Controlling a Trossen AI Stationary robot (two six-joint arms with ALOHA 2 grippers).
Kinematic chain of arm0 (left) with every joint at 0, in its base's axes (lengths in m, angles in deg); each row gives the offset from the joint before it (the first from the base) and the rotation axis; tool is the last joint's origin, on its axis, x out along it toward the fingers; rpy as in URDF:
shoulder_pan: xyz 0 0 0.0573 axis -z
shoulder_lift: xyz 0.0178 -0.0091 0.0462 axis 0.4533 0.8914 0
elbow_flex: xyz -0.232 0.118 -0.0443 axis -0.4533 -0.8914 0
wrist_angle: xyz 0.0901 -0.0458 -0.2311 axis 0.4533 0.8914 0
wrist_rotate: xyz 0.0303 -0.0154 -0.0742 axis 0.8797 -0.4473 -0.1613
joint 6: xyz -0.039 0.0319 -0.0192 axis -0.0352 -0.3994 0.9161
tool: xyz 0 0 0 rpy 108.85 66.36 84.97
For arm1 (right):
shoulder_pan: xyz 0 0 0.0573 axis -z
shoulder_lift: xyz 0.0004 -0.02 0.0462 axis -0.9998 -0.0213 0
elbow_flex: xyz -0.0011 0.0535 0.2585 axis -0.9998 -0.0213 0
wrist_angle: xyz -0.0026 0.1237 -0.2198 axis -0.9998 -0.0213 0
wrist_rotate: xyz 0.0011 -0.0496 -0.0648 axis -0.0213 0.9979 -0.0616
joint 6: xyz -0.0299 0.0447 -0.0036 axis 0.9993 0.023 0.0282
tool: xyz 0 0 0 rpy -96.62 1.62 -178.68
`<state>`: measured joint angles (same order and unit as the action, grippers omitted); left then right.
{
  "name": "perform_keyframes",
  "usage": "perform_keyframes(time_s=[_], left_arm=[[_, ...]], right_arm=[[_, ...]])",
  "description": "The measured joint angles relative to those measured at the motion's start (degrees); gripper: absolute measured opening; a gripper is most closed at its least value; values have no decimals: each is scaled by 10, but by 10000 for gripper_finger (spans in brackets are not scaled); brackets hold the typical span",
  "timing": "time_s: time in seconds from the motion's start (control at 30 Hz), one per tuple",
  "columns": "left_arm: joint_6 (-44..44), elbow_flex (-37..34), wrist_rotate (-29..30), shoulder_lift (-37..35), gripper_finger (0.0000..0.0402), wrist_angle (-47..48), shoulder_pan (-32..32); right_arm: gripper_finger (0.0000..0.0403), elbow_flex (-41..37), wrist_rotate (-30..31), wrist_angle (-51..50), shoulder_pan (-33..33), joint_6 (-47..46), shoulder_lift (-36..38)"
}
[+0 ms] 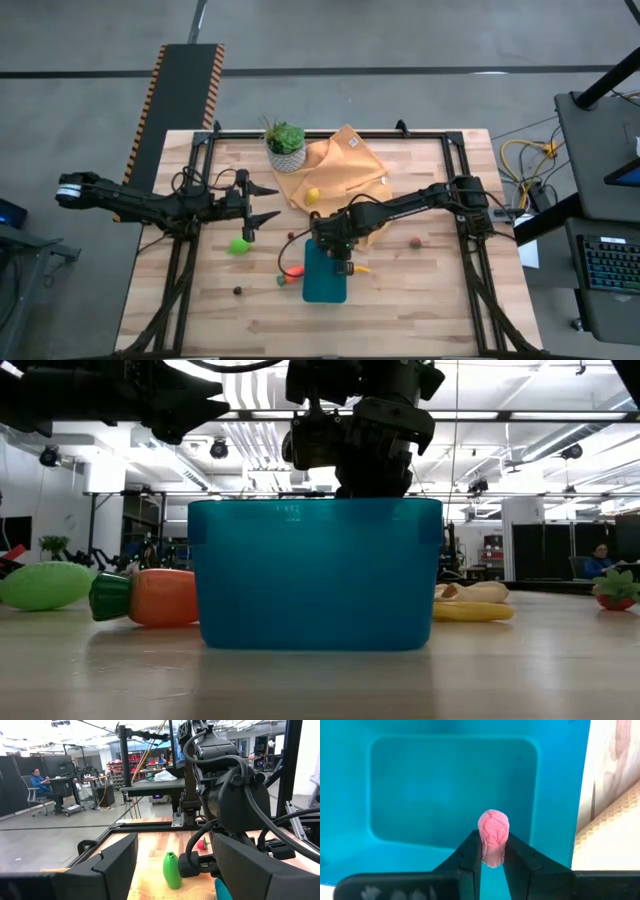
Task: Pick and placing Produce into tupperware
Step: Put the apricot into the bin
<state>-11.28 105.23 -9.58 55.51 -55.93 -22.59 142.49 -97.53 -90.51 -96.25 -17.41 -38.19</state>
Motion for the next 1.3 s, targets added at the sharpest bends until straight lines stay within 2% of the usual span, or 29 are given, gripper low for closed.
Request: perform_keyframes(time_s=[0.47,0.77,1.3], left_arm=[[0,0,0,0,245,0,0],[0,0,0,0,245,-1,0],[0,0,0,0,245,-1,0]], right_arm=[[54,-1,2,13,7,9,-1],[54,2,1,13,8,6,-33],[54,3,0,12,8,4,-30]])
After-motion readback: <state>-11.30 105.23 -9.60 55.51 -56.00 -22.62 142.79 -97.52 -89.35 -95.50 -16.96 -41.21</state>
